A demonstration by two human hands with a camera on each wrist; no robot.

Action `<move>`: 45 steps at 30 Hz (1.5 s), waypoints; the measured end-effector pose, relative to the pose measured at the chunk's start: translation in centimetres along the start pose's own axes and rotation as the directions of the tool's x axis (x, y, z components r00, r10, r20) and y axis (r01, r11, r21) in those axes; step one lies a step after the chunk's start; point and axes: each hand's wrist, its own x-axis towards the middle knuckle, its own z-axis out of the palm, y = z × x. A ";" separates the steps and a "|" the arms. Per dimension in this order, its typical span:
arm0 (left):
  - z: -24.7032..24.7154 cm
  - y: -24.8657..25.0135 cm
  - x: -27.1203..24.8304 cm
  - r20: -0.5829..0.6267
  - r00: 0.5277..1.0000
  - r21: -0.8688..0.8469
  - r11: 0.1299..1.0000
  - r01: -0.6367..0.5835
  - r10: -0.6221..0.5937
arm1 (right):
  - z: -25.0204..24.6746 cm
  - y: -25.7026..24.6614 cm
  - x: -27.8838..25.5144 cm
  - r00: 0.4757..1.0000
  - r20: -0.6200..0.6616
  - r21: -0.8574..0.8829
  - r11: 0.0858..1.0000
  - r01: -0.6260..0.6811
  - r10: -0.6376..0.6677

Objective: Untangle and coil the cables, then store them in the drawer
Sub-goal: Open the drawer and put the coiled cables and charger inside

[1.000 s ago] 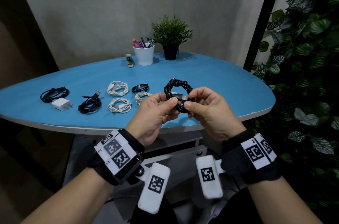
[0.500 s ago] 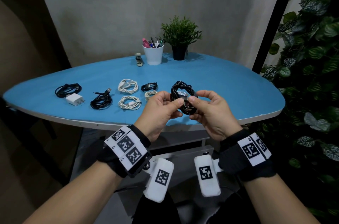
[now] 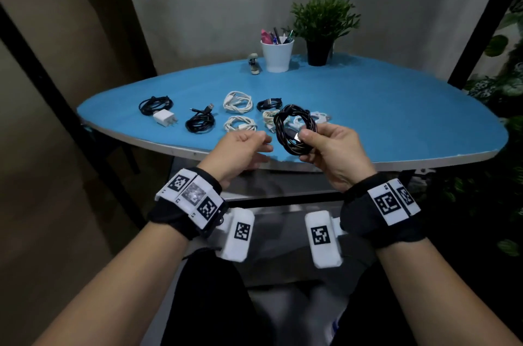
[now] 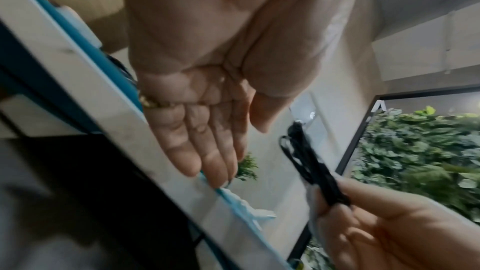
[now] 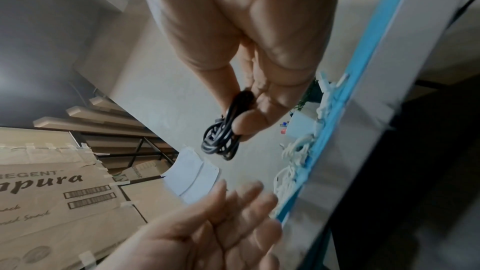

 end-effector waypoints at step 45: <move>-11.1 -16.4 -2.7 0.326 0.723 0.547 0.745 0.381 -0.609 | 9.0 17.6 3.7 0.458 0.359 -0.768 -0.021 0.640 0.813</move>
